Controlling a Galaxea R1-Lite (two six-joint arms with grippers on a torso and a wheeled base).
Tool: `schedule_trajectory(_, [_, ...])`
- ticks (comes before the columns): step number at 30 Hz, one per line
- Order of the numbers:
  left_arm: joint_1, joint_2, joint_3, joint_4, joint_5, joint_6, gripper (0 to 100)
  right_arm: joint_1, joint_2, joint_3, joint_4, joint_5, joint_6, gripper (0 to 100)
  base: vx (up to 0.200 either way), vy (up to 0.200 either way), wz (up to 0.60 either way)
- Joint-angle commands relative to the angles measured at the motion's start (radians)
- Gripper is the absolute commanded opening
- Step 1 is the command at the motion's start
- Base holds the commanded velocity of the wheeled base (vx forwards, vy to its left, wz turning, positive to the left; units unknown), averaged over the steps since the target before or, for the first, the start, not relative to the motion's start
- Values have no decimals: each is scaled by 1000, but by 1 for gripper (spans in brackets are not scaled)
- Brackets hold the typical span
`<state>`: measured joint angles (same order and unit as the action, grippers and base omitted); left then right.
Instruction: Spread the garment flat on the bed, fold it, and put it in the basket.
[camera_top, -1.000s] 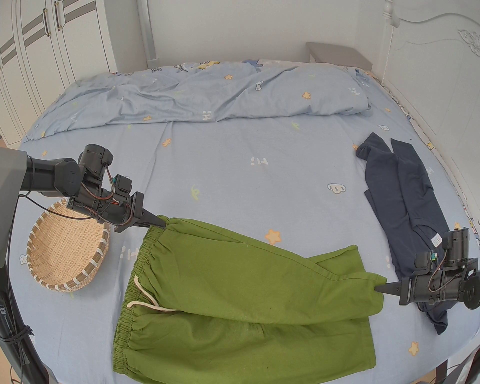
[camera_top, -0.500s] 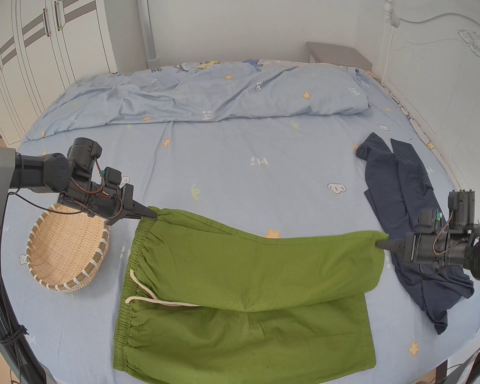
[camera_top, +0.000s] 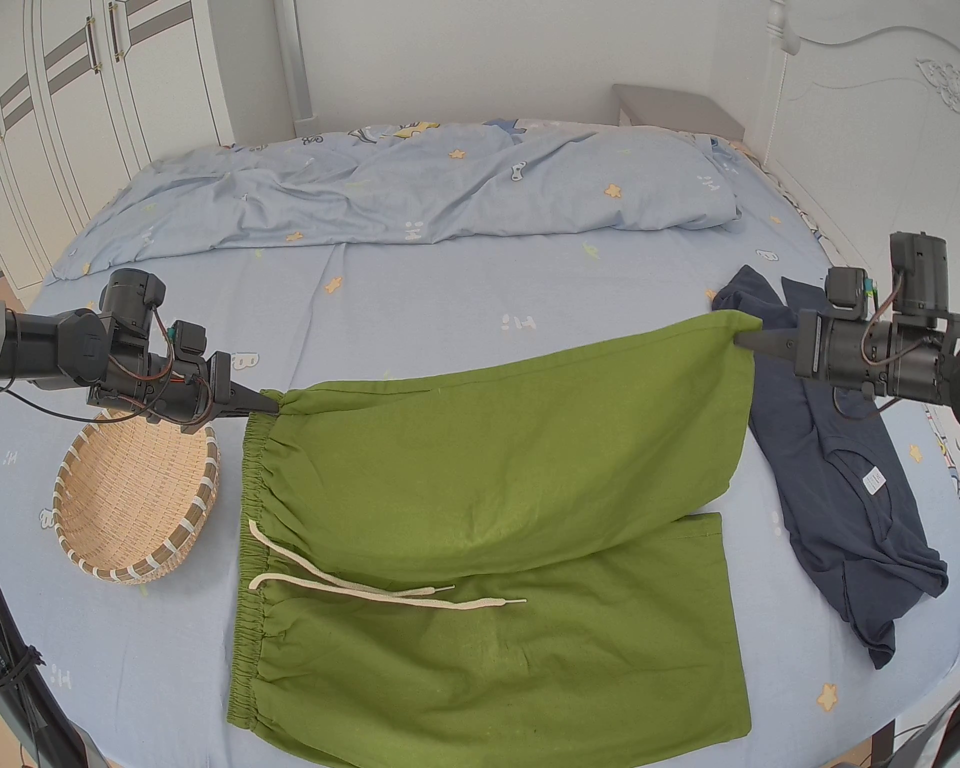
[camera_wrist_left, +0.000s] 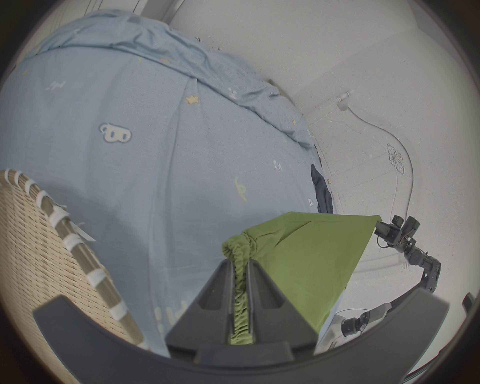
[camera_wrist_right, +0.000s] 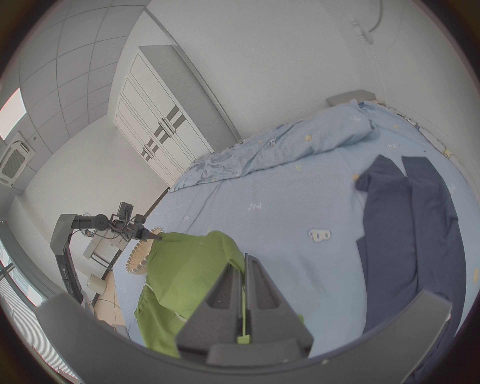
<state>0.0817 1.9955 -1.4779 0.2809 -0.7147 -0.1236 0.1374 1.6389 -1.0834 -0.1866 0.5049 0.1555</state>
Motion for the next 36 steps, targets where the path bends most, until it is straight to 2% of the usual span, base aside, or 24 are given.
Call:
schedule_trajectory(1, [44, -18, 37, -55, 4, -1, 0, 37, 136, -159, 52, -29, -1, 0, 0, 0, 0])
schedule_trajectory(18, [81, -6, 37, -117, 4, -14, 0, 53, 343, -415, 59, -57, 1, 0, 0, 0, 0])
schedule_trajectory(23, [96, 0, 37, -150, 6, -14, 0, 62, 421, -506, 72, -95, -4, 0, 0, 0, 0])
schedule_trajectory(36, [102, 46, 30, -216, 8, -13, 0, 60, 598, -724, 125, -128, -5, 0, 0, 0, 0])
